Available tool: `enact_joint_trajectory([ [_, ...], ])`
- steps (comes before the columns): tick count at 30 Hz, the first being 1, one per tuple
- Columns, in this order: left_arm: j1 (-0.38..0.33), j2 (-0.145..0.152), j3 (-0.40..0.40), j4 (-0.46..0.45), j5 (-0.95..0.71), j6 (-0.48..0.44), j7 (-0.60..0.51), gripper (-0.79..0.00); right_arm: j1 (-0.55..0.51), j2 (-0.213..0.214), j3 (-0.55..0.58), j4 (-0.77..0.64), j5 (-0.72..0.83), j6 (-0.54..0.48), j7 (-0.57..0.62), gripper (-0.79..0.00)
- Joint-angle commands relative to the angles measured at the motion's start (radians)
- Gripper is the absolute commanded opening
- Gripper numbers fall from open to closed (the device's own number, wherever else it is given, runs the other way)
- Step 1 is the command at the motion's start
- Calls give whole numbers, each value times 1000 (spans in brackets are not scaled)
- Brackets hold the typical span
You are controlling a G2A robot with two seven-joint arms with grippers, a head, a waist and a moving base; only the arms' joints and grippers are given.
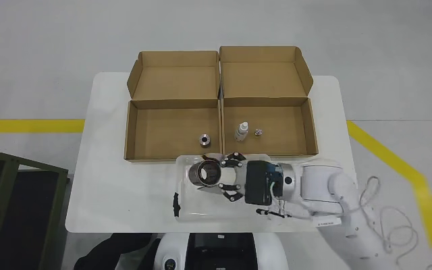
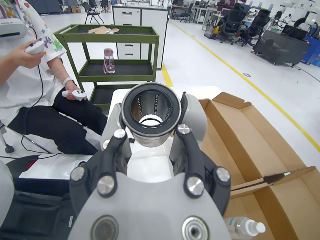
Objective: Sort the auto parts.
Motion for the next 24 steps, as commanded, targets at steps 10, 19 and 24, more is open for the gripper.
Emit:
enact_joint_trajectory([
  [10, 0, 0, 0, 0, 0, 0, 0, 0, 3, 10, 102, -28, 77, 19, -74, -785],
  [19, 0, 0, 0, 0, 0, 0, 0, 0, -1, 16, 149, -30, 119, 14, -111, -785],
  [24, 0, 0, 0, 0, 0, 0, 0, 0, 3, 17, 153, -27, 128, 14, -110, -785],
])
